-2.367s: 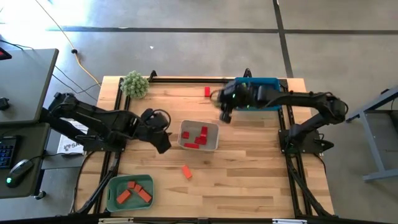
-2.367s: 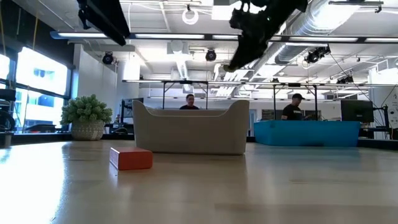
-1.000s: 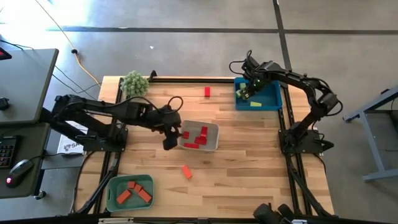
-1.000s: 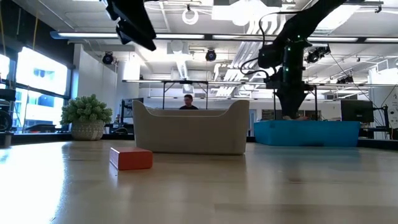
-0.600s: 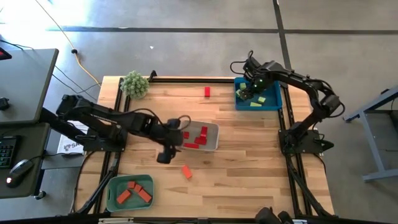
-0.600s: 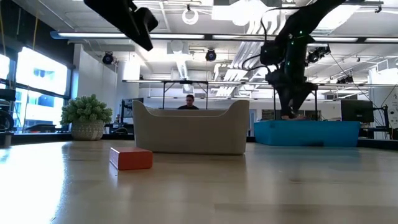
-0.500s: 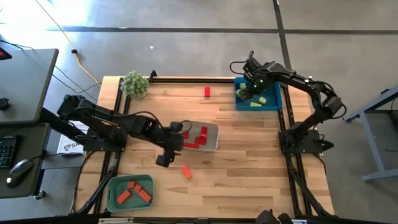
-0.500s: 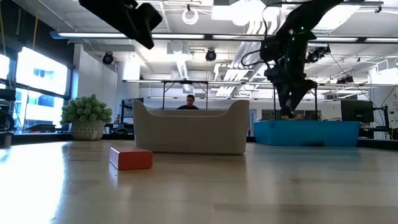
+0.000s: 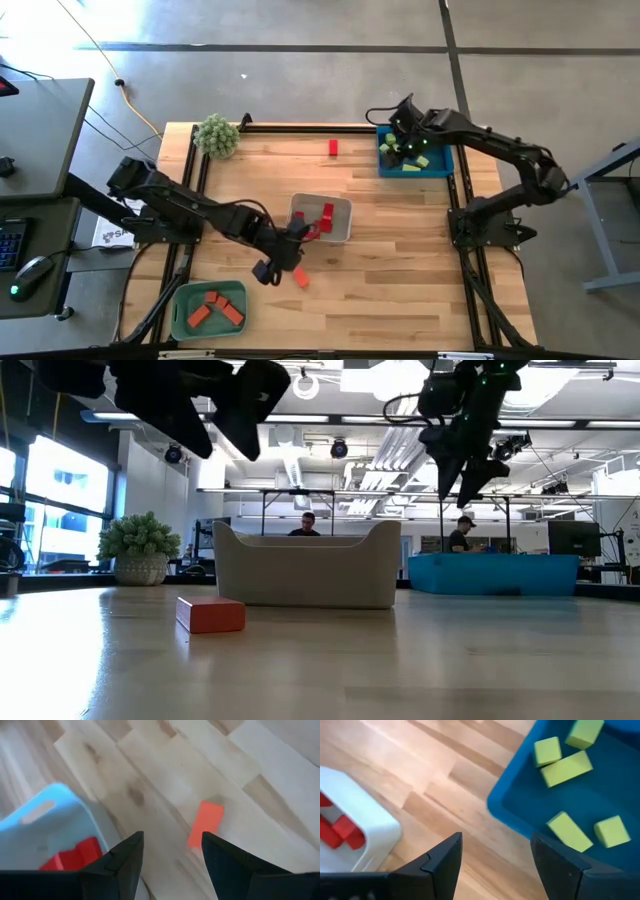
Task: Sort & place blocks by color
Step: Put the orange wooden block into the green bin
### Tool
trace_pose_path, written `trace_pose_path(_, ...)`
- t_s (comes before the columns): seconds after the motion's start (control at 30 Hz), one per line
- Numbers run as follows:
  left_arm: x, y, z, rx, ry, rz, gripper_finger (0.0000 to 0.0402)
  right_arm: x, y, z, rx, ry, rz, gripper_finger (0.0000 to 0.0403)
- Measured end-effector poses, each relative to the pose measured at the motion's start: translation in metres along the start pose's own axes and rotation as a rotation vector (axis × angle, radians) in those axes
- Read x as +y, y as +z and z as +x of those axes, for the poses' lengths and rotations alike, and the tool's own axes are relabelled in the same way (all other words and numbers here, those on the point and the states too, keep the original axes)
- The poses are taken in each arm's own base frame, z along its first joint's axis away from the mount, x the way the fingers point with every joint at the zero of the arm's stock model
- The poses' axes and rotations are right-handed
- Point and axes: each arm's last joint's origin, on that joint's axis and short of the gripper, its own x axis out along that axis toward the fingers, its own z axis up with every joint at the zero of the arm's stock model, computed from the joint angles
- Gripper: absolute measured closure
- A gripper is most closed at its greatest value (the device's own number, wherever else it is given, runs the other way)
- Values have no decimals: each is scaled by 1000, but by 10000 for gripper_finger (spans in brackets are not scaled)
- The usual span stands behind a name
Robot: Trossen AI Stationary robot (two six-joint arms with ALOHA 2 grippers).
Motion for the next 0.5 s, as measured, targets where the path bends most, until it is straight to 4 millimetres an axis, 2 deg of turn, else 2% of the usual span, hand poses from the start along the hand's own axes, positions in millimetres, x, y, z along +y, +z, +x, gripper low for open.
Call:
trace_pose_path(0.23, -6, 4, 26, 4, -25, 61, 211, 17, -8, 0, -4, -1, -21, 183)
trace_pose_path(0.5, -18, 1, 55, 45, -103, 79, 211, 28, -13, 0, -8, 0, -36, 183)
